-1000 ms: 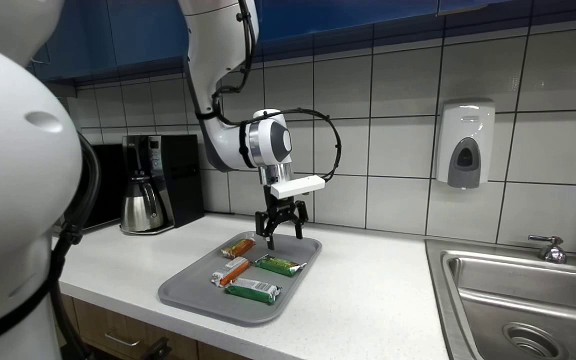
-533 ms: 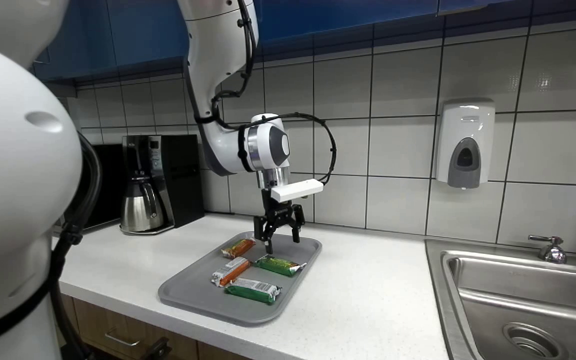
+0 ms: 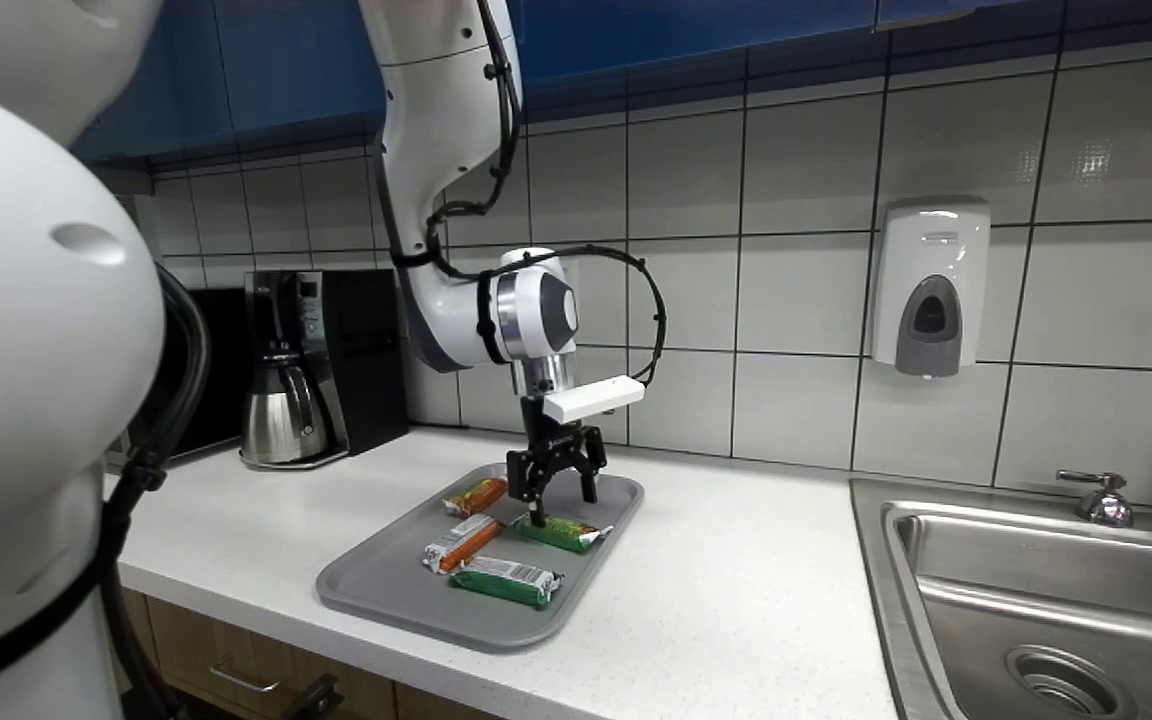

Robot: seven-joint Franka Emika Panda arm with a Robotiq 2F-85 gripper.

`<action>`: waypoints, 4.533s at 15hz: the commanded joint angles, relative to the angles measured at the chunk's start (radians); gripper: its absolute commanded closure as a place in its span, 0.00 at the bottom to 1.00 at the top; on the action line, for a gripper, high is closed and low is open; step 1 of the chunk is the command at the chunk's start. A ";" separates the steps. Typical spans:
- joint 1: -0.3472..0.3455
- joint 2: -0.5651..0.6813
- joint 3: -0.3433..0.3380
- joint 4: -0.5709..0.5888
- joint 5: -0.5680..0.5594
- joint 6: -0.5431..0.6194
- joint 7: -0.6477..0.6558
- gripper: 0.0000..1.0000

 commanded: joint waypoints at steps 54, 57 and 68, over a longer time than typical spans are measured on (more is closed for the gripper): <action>-0.128 0.002 -0.132 0.140 0.070 -0.055 0.225 0.83; -0.153 0.031 -0.141 0.177 0.074 -0.062 0.237 0.83; -0.177 0.203 -0.168 0.349 0.055 -0.073 0.307 0.83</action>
